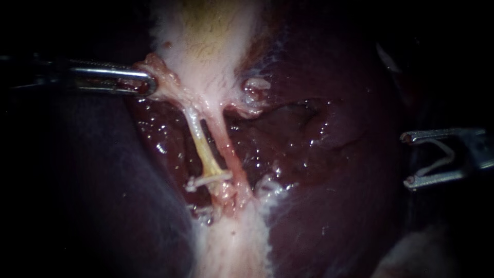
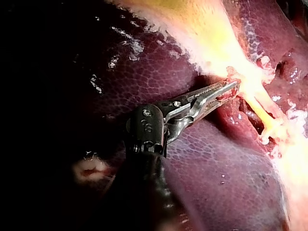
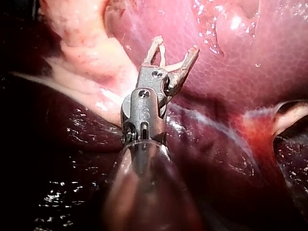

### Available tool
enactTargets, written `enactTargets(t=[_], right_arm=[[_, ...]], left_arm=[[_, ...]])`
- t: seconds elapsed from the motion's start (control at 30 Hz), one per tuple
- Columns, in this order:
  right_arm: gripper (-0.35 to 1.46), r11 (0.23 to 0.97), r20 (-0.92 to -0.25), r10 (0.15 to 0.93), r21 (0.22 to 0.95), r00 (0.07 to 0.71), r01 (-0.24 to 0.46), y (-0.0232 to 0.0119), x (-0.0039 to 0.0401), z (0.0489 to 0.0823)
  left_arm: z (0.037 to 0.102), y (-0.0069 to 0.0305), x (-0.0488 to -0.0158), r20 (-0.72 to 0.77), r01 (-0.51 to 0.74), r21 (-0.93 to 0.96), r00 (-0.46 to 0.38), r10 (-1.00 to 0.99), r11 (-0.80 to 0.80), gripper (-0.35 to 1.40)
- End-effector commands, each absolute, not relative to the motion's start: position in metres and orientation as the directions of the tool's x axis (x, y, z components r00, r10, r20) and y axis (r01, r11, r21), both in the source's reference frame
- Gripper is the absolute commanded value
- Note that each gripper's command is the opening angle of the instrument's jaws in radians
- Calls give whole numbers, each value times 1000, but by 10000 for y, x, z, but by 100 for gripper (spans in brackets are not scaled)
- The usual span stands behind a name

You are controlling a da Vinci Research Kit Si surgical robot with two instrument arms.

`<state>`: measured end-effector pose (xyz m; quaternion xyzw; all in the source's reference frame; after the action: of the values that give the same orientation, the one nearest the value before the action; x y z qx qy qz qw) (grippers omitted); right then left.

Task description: Clipping second clip left tube

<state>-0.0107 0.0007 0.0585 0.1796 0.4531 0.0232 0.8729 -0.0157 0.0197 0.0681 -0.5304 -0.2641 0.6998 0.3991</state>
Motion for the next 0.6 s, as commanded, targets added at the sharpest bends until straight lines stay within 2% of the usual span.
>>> enactTargets(t=[0.03,0.3,0.6], right_arm=[[49,934,-783,203,335,588,122,7,-107,585],[49,934,-782,204,335,589,121,7,-105,584],[50,934,-776,219,342,592,102,0,-62,574]], left_arm=[[679,197,-158,-533,-279,-792,-118,838,-543,-35],[677,195,-159,-533,-281,-792,-117,838,-543,-35],[675,194,-160,-533,-282,-792,-117,838,-542,-35]])
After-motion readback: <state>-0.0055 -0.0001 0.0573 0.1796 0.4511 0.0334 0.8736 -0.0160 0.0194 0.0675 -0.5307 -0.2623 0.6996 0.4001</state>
